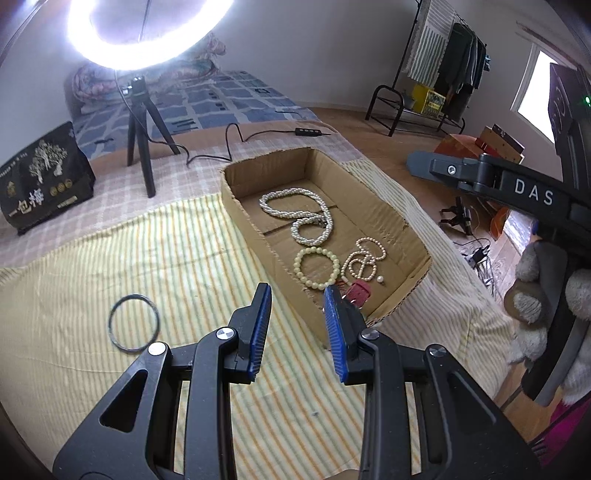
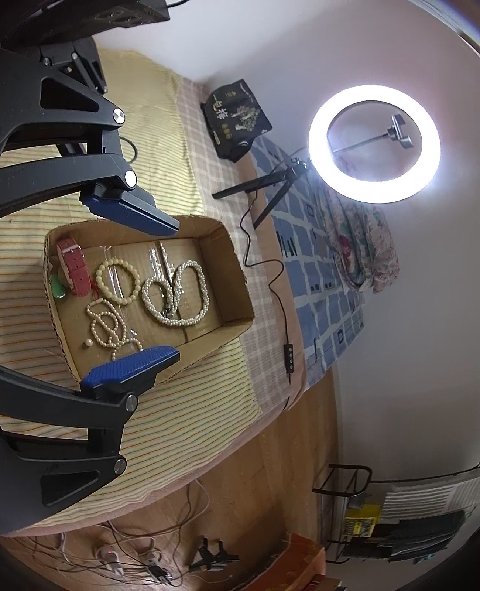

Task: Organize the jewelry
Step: 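Open both tools inside the box to release the watch and necklace, then withdraw both open tools from the box back over the sheet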

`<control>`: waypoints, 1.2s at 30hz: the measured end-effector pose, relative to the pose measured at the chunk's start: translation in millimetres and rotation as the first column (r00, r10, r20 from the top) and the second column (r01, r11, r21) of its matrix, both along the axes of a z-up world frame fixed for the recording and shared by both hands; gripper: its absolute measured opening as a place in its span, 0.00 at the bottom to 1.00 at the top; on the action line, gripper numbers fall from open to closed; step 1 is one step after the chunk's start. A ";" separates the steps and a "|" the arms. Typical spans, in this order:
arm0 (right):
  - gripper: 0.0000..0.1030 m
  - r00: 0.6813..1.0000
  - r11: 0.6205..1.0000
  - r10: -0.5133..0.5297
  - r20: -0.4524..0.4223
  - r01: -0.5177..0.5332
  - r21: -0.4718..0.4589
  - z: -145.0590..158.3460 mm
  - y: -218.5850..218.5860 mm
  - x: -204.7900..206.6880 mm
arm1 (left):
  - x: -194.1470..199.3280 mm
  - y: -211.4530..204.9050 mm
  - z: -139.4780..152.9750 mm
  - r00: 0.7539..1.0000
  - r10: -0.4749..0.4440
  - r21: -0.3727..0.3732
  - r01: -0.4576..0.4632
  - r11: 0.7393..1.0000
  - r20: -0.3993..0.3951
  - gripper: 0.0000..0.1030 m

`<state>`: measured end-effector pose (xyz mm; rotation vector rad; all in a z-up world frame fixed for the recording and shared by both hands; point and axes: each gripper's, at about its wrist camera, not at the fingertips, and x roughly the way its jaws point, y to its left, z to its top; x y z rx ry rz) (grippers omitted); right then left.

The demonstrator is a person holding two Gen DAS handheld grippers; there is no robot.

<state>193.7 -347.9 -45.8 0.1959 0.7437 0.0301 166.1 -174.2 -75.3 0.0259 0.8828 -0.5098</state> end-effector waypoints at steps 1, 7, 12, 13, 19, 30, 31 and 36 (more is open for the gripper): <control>0.61 1.000 1.000 0.002 0.002 -0.002 -0.005 0.7 1.8 -0.7 | -1.7 2.7 1.3 1.000 0.001 0.008 -0.001 1.000 0.009 0.28; 0.69 1.000 1.000 0.006 0.031 -0.005 -0.026 5.2 10.7 -5.0 | -7.2 12.9 7.7 0.999 0.009 0.022 -0.010 1.000 0.045 0.28; 0.69 0.999 1.000 0.011 0.045 -0.010 -0.024 7.6 17.2 -7.3 | -11.0 20.0 11.2 0.998 0.010 0.031 -0.012 0.999 0.061 0.28; 0.69 0.999 1.000 0.012 0.046 -0.011 -0.023 8.0 18.6 -7.8 | -11.8 21.5 11.4 0.998 0.010 0.036 -0.012 0.999 0.064 0.28; 0.70 0.998 0.999 0.022 0.053 -0.020 -0.025 9.4 26.5 -8.6 | -17.3 31.7 11.8 0.996 0.017 0.055 -0.022 0.998 0.086 0.51; 0.78 0.995 0.994 0.083 0.059 -0.078 -0.074 9.9 53.3 -7.3 | -23.3 63.4 7.2 0.995 0.046 0.099 -0.055 0.994 0.093 0.62; 0.78 0.994 0.993 0.094 0.057 -0.089 -0.078 9.3 57.1 -6.5 | -23.9 68.6 6.2 0.994 0.050 0.104 -0.060 0.993 0.092 0.62; 0.78 0.989 0.987 0.143 0.045 -0.140 -0.079 5.2 74.1 -4.3 | -27.3 93.1 6.4 0.993 0.072 0.104 -0.081 0.991 0.090 0.62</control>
